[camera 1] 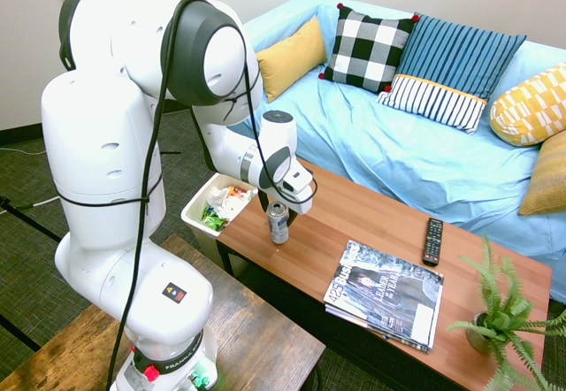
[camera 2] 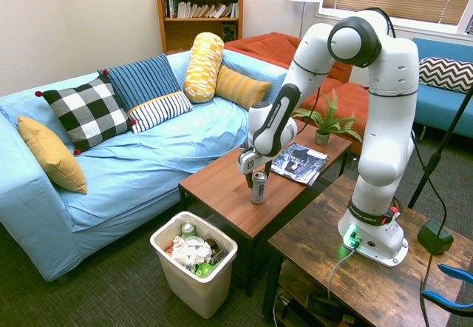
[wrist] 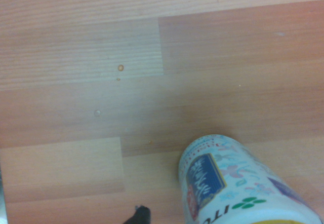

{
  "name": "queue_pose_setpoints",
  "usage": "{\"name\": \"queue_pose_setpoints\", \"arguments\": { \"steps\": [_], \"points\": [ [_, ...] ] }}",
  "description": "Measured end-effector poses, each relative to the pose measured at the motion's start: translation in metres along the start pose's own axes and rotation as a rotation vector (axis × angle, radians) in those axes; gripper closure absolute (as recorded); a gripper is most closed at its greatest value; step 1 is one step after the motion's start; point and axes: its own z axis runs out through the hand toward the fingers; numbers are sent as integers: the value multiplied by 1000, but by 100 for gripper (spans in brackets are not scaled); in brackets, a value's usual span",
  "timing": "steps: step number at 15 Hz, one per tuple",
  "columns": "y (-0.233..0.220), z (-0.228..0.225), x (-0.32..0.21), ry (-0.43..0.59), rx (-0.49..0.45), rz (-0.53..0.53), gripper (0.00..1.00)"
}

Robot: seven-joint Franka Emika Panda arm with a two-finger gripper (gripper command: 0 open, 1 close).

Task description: Throw the can in the trash bin

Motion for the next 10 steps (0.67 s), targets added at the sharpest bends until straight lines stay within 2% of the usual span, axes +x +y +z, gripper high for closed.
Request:
{"name": "queue_pose_setpoints", "arguments": {
  "steps": [10],
  "points": [
    [1,7,2,-8,8,34,100]
  ]
}}
